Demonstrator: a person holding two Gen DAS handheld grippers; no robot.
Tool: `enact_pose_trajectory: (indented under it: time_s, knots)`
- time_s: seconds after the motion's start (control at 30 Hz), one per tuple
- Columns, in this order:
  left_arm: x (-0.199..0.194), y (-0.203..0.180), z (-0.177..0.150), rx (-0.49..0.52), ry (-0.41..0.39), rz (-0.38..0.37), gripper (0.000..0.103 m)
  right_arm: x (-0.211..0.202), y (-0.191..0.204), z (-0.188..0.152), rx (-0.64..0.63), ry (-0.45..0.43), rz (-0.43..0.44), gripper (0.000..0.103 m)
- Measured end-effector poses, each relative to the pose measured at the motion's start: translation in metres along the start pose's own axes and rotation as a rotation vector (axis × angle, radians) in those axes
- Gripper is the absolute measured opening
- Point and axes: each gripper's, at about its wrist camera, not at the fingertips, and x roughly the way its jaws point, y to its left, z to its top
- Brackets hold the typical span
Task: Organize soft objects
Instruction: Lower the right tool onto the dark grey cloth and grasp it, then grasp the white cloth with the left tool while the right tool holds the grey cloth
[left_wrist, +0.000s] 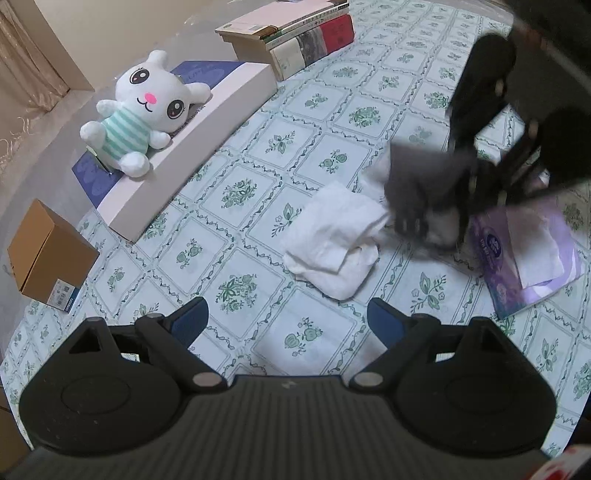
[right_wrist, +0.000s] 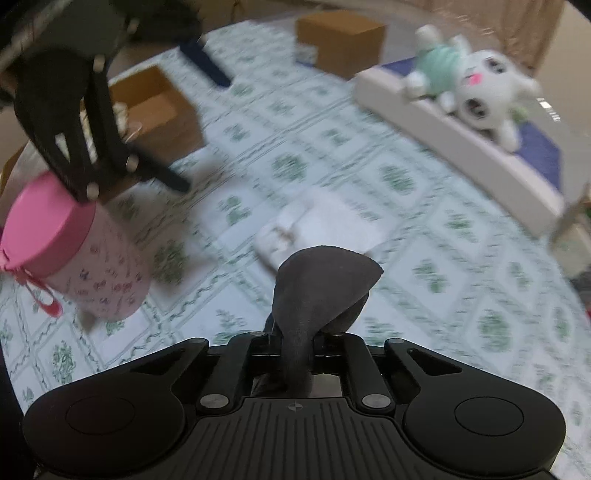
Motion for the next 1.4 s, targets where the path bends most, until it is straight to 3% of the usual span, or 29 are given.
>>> enact_pose_trajectory:
  time_s: [0.2, 0.33, 0.47, 0.7, 0.9, 1.07, 1.4]
  knots:
    - [0.007, -0.006, 0.015, 0.021, 0.006, -0.021, 0.092, -0.038, -0.025, 0.0, 0.026, -0.035, -0.128, 0.009]
    - [0.021, -0.012, 0.025, 0.05, 0.011, -0.04, 0.092, -0.042, -0.033, -0.005, 0.039, -0.035, -0.151, 0.009]
    - [0.031, -0.024, 0.033, 0.173, -0.042, -0.065, 0.092, -0.035, -0.036, -0.013, 0.051, -0.025, -0.142, 0.01]
    - [0.055, -0.045, 0.041, 0.398, -0.02, -0.148, 0.09, -0.015, -0.047, -0.021, 0.113, 0.006, -0.108, 0.01]
    - [0.081, -0.06, 0.036, 0.587, 0.027, -0.135, 0.086, -0.001, -0.055, -0.023, 0.143, 0.017, -0.1, 0.01]
    - [0.102, -0.058, 0.034, 0.589, 0.093, -0.174, 0.08, 0.008, -0.058, -0.026, 0.148, 0.027, -0.087, 0.01]
    - [0.127, -0.053, 0.031, 0.594, 0.117, -0.137, 0.068, 0.022, -0.061, -0.028, 0.123, 0.055, -0.083, 0.01]
